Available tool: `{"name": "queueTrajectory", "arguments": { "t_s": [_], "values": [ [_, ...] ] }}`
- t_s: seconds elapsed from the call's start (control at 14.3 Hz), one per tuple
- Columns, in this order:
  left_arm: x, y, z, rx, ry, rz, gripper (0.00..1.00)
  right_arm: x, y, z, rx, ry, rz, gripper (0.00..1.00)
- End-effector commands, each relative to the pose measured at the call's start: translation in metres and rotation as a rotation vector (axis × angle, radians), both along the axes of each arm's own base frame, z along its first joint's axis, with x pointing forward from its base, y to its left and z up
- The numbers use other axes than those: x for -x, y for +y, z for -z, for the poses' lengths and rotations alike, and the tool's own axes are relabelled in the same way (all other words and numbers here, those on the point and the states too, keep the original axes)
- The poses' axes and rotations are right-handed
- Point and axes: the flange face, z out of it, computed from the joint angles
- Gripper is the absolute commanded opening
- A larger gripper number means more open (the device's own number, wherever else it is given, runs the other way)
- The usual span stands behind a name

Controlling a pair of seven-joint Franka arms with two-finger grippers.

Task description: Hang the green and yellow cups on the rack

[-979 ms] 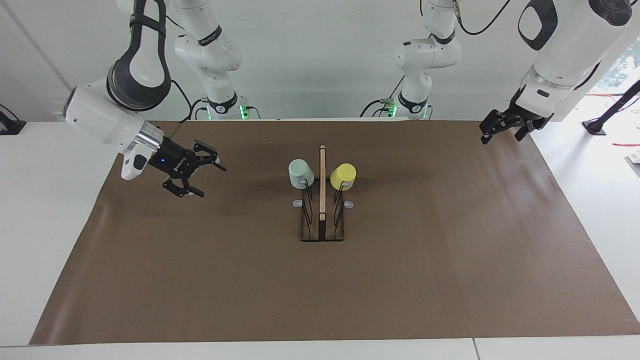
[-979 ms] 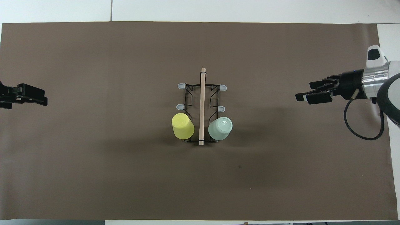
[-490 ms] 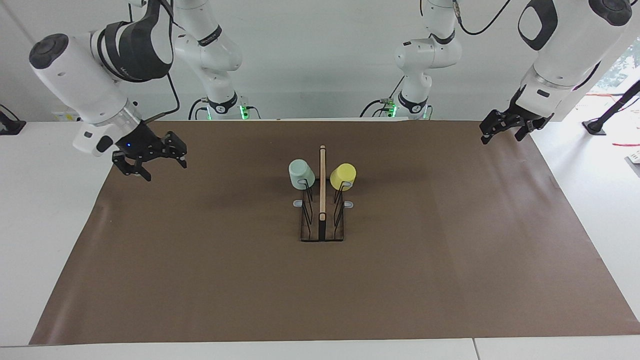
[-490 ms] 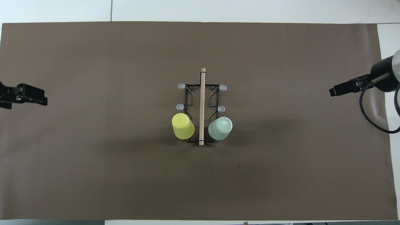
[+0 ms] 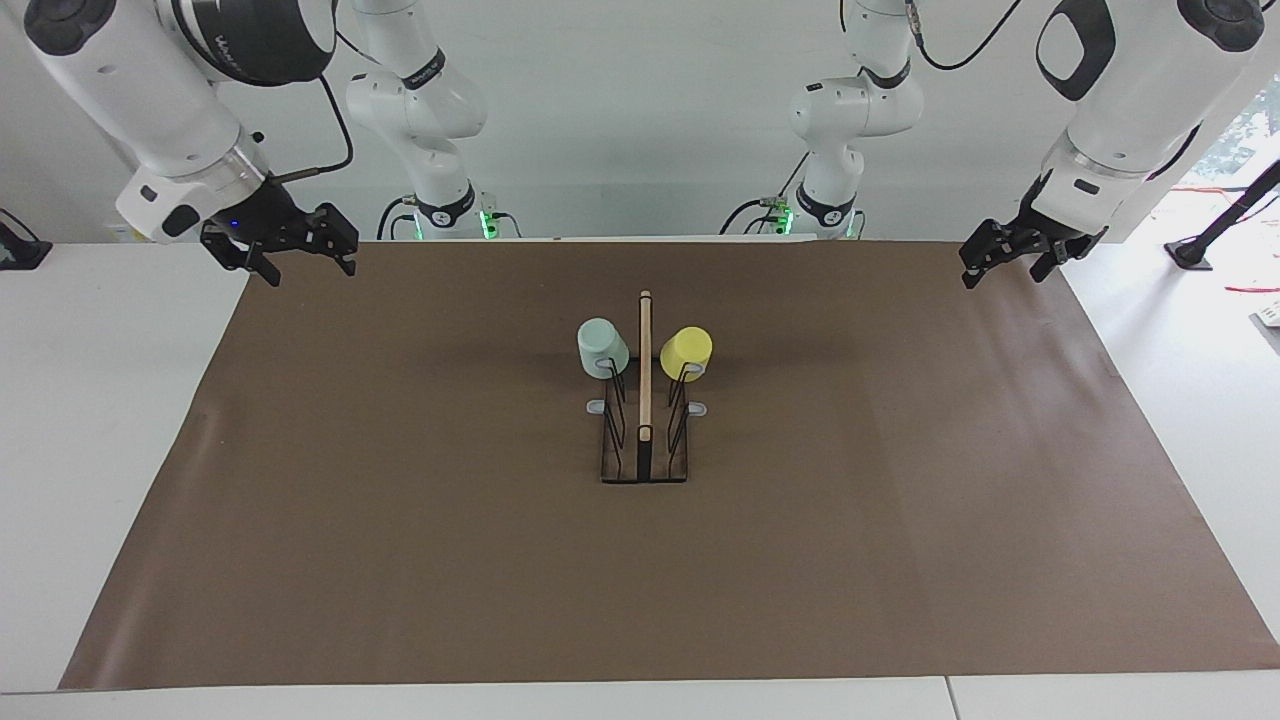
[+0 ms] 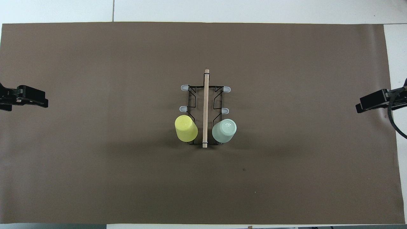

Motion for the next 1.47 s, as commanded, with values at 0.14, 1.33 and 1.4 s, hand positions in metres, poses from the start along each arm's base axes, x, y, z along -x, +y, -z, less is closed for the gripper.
{"name": "queueTrajectory", "arguments": {
  "t_s": [0.14,1.33,1.4],
  "values": [
    [0.003,0.002,-0.001,-0.017,-0.010,0.006,1.00,0.026,-0.020,0.007,0.024,0.023,0.048,1.00],
    [0.003,0.002,-0.001,-0.017,-0.010,0.006,1.00,-0.007,-0.034,-0.002,0.063,-0.030,0.155,1.00],
    [0.002,0.002,-0.001,-0.017,-0.010,0.006,1.00,-0.005,-0.031,-0.004,0.034,-0.033,0.160,1.00]
  ]
}}
